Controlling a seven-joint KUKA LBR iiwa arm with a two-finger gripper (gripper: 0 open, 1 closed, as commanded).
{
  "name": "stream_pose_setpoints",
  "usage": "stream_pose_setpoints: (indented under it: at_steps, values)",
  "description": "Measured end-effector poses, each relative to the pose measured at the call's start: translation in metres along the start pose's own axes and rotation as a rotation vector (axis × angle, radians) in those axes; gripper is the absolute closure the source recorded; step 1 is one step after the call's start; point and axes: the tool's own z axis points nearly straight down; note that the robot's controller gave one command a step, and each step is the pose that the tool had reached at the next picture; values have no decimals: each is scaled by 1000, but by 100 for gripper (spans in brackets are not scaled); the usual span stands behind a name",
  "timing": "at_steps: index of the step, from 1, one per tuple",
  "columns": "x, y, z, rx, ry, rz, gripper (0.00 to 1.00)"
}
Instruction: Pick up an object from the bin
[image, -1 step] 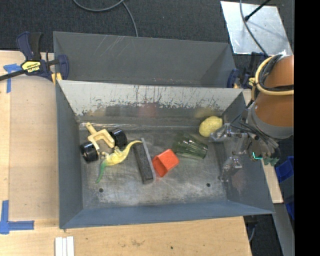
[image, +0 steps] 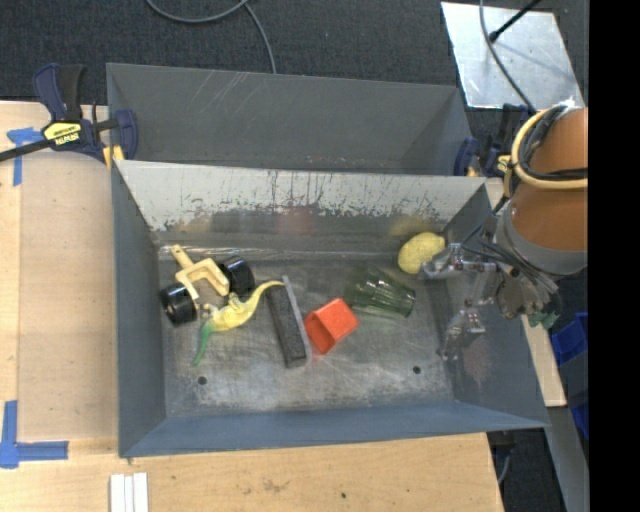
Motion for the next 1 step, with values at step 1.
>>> stream_pose_setpoints:
  at_steps: [1]
  values:
    - [-25, 37, 65, 0, -6, -35, 0]
